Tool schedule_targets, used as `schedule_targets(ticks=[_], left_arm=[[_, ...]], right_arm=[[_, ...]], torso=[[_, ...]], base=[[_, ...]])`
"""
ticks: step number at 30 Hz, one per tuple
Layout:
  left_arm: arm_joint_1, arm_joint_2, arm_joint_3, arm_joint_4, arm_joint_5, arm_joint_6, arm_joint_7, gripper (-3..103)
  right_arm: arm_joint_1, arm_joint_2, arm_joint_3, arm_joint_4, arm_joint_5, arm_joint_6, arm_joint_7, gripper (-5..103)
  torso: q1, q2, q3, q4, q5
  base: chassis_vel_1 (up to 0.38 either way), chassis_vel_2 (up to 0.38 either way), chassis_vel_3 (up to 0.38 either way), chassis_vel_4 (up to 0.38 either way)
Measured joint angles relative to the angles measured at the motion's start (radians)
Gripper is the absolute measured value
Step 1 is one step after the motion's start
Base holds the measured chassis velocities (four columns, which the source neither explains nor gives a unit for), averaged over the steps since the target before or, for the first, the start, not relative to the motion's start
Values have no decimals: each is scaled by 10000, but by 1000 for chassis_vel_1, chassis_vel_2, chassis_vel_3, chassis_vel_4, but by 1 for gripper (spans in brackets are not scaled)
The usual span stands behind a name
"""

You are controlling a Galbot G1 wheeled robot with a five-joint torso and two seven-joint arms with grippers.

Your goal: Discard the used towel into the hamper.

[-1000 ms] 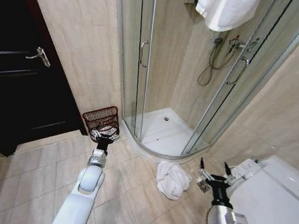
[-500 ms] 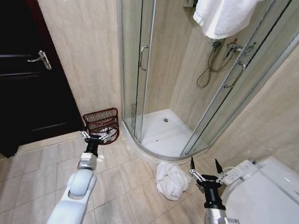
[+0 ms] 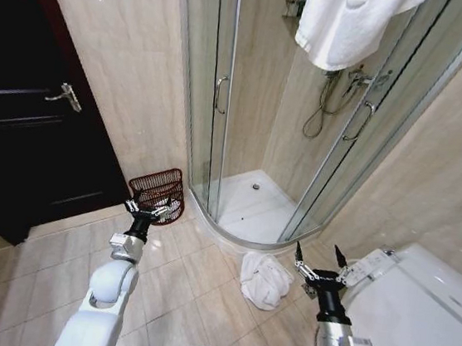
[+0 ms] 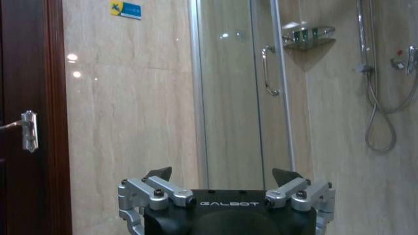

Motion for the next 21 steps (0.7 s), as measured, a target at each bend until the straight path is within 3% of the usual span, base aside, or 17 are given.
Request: schedule_targets(ticks=[21], left_arm=[[11,-15,4,-347,43,127,-75,100]], right_arm=[[-82,0,166,-81,261,79,13,100]], torso=[[510,1121,613,1,1]], base=[[0,0,0,0]])
